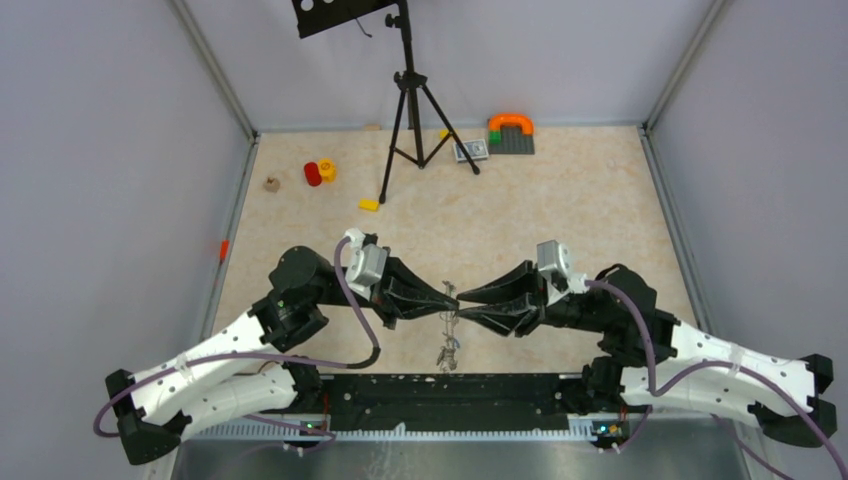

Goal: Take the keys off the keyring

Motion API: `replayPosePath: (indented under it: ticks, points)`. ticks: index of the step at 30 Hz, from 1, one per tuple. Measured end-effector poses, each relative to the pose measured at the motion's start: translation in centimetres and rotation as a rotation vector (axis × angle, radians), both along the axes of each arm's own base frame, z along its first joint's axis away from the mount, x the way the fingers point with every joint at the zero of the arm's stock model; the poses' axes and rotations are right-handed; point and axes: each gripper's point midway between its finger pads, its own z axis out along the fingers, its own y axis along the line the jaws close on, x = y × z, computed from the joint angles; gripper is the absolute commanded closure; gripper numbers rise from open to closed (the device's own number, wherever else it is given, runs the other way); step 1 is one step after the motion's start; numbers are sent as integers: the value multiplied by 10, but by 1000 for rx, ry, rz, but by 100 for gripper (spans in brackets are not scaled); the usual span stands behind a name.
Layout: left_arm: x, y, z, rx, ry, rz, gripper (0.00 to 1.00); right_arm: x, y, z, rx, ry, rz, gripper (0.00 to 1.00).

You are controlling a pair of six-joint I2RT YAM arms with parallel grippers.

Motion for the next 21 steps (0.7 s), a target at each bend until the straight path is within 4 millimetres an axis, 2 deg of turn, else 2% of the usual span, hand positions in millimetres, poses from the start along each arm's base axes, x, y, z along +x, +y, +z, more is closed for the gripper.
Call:
replayPosePath:
  ticks: [13, 17, 21]
  points:
    - [1, 0, 0, 1, 2, 4, 100, -2, 4, -5, -17, 13, 21, 87]
    - [1, 0, 0, 1, 2, 3, 100, -2, 4, -5, -16, 15, 22, 100]
    - [1, 0, 0, 0, 2, 4, 100, -3, 4, -5, -16, 16, 23, 100]
